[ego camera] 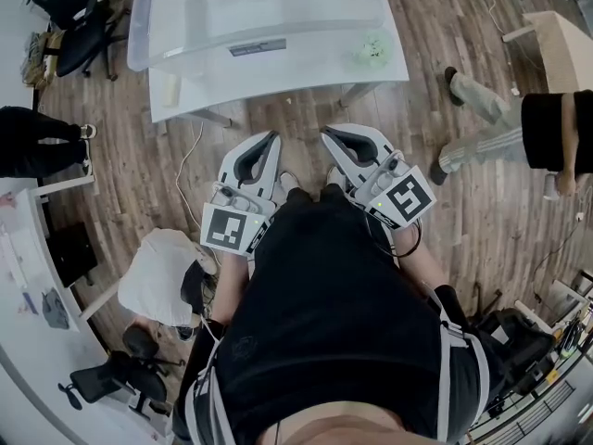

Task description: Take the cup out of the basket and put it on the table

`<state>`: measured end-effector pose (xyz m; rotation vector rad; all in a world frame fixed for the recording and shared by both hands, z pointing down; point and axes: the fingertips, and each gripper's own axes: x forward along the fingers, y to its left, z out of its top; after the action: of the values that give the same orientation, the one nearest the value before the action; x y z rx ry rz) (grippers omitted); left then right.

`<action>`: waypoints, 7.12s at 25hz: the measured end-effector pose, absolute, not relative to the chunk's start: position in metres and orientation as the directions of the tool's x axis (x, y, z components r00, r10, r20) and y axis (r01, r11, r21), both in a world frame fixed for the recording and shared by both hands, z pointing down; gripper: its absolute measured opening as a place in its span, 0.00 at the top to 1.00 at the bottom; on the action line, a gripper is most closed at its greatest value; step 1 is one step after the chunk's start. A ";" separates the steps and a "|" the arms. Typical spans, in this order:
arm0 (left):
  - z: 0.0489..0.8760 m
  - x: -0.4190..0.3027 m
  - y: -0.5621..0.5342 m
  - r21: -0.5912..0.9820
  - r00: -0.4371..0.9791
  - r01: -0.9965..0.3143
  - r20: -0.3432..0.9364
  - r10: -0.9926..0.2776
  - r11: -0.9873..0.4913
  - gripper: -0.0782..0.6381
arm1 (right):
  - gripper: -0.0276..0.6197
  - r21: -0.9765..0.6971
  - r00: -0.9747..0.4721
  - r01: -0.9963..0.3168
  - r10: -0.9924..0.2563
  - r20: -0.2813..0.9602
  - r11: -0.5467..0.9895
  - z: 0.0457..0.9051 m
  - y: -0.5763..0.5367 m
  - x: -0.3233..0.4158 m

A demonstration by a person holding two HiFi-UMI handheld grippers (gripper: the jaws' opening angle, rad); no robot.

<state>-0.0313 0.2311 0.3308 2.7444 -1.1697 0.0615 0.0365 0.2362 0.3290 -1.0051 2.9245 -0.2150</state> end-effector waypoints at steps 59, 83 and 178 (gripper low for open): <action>0.346 0.010 0.029 0.122 0.590 -0.807 0.156 -0.792 -0.578 0.87 | 0.93 -0.142 -0.839 -0.539 -0.544 0.000 0.831 0.341 0.020 0.080; 0.340 -0.047 -0.042 0.121 0.626 -0.780 0.137 -0.768 -0.614 0.87 | 0.93 -0.133 -0.809 -0.584 -0.588 0.013 0.801 0.335 -0.052 0.024; 0.364 -0.164 -0.177 0.195 0.610 -0.791 0.180 -0.772 -0.580 0.87 | 0.80 0.175 -0.603 -0.302 -0.330 0.726 0.937 0.594 -0.318 -0.136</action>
<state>-0.1644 -0.1768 0.3642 2.5824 -1.2795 0.1099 -0.1358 -0.3181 0.5936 -0.7715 3.9081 0.0753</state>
